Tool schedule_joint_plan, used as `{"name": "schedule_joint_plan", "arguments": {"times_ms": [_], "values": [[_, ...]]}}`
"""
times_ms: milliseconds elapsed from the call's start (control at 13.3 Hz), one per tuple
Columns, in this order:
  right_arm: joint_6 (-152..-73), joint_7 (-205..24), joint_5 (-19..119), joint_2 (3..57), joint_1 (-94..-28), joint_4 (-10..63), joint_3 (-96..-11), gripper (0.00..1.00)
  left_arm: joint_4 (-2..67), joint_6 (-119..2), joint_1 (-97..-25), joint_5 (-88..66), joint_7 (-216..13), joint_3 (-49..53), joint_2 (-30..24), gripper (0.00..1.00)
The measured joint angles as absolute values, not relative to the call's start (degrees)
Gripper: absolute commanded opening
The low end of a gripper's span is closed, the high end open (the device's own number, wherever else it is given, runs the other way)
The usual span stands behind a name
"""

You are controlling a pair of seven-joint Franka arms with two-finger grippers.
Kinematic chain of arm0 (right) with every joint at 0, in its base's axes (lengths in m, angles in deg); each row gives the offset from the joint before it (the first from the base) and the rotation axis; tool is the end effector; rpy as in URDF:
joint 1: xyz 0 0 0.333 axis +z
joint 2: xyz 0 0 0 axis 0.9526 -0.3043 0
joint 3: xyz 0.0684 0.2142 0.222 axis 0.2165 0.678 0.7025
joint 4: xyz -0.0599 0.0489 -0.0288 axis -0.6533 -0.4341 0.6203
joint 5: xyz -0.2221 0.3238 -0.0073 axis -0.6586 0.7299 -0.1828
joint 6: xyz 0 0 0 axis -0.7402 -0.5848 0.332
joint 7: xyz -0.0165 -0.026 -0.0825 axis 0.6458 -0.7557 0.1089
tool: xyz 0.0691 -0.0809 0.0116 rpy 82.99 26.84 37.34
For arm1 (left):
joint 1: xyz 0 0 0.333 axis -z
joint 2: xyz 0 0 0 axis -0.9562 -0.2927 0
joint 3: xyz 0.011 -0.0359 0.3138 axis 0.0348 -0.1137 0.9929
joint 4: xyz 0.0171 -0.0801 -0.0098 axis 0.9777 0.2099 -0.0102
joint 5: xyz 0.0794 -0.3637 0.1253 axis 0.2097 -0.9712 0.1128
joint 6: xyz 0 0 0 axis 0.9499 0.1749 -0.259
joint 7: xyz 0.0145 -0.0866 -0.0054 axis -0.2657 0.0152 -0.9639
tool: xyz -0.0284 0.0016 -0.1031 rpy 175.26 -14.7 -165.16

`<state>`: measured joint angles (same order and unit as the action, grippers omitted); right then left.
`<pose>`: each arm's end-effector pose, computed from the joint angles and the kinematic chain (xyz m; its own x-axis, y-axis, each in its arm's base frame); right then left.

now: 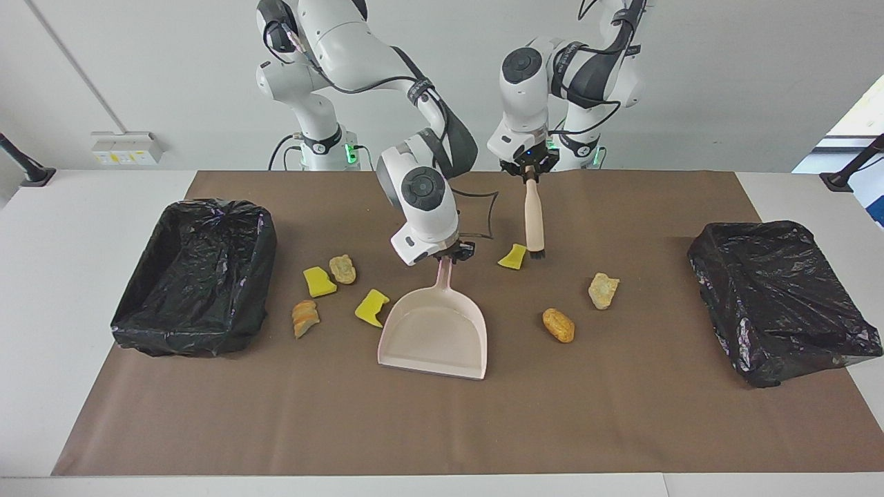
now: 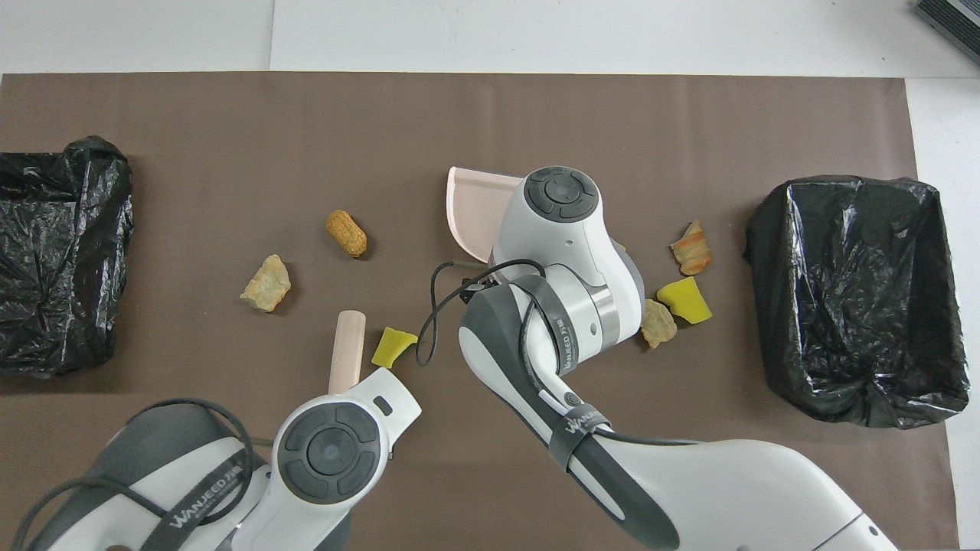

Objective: Sweep and dump trash in bin

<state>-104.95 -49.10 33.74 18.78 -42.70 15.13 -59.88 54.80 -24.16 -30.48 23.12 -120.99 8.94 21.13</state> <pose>0.5629 0.3491 0.3482 0.9541 -0.1387 -0.2656 -0.1683 -0.9814 -0.0921 0.3545 -0.2650 0.4332 0.9874 -0.0983 -0.1241 -0.1249 -0.9652 -0.2296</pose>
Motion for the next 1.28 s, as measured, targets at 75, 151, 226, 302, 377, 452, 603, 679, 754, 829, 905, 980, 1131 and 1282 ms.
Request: {"name": "schedule_joint_plan", "arguments": {"times_ms": [75, 151, 226, 302, 377, 452, 603, 679, 754, 829, 905, 980, 1131, 1282], "values": [[-104.94, -52.34, 33.73, 19.10, -42.73, 15.14, -60.04, 0.00, 54.74, -25.24, -33.35, 24.02, -118.48, 8.95, 21.10, 0.00], [-104.79, -56.61, 33.73, 19.86, -42.99, 15.14, -60.30, 0.00, 54.72, -27.02, -36.82, 24.40, -114.89, 8.96, 20.88, 0.00], [-104.32, -60.52, 33.73, 20.91, -44.00, 15.14, -60.43, 0.00, 54.45, -29.12, -40.46, 24.48, -111.34, 9.00, 20.30, 0.00], [-103.12, -63.99, 33.73, 22.25, -45.60, 15.12, -60.47, 0.00, 53.67, -30.86, -43.89, 24.49, -108.24, 9.03, 19.27, 0.00], [-101.15, -67.60, 33.72, 23.75, -47.35, 15.11, -60.51, 0.00, 52.33, -31.94, -46.84, 24.51, -105.29, 9.07, 17.96, 0.00], [-98.50, -71.74, 33.69, 25.46, -49.20, 15.12, -60.57, 0.00, 50.34, -32.59, -49.63, 24.53, -101.91, 9.08, 16.26, 0.00], [-92.92, -79.67, 33.03, 28.73, -52.56, 15.13, -60.65, 0.00, 46.84, -34.78, -54.52, 24.54, -94.86, 9.07, 12.97, 0.00], [-90.11, -83.16, 31.99, 30.30, -53.92, 15.13, -60.69, 0.00, 45.95, -36.42, -56.60, 24.55, -91.71, 9.10, 11.48, 0.00], [-87.49, -86.27, 29.75, 31.86, -54.80, 15.16, -60.70, 0.00, 45.56, -38.33, -58.59, 24.55, -88.57, 9.07, 9.92, 0.00], [-85.80, -88.87, 27.14, 33.04, -55.05, 15.23, -60.70, 0.00, 45.37, -39.90, -60.20, 24.56, -85.42, 9.06, 8.62, 0.00], [-84.82, -91.63, 24.69, 33.90, -54.99, 15.33, -60.60, 0.00, 45.16, -40.78, -61.72, 24.56, -81.53, 9.05, 7.54, 0.00], [-84.11, -94.67, 22.89, 34.48, -54.84, 15.42, -60.50, 0.00, 45.12, -41.09, -62.81, 24.56, -77.80, 9.08, 6.79, 0.00], [-83.20, -101.52, 19.29, 35.04, -54.46, 15.77, -60.41, 0.00, 45.23, -41.10, -63.33, 24.56, -74.16, 8.94, 5.96, 0.00], [-83.24, -108.03, 15.14, 35.43, -53.79, 16.79, -60.28, 0.00, 46.59, -40.96, -63.21, 24.53, -73.69, 8.00, 5.86, 0.00]]}}
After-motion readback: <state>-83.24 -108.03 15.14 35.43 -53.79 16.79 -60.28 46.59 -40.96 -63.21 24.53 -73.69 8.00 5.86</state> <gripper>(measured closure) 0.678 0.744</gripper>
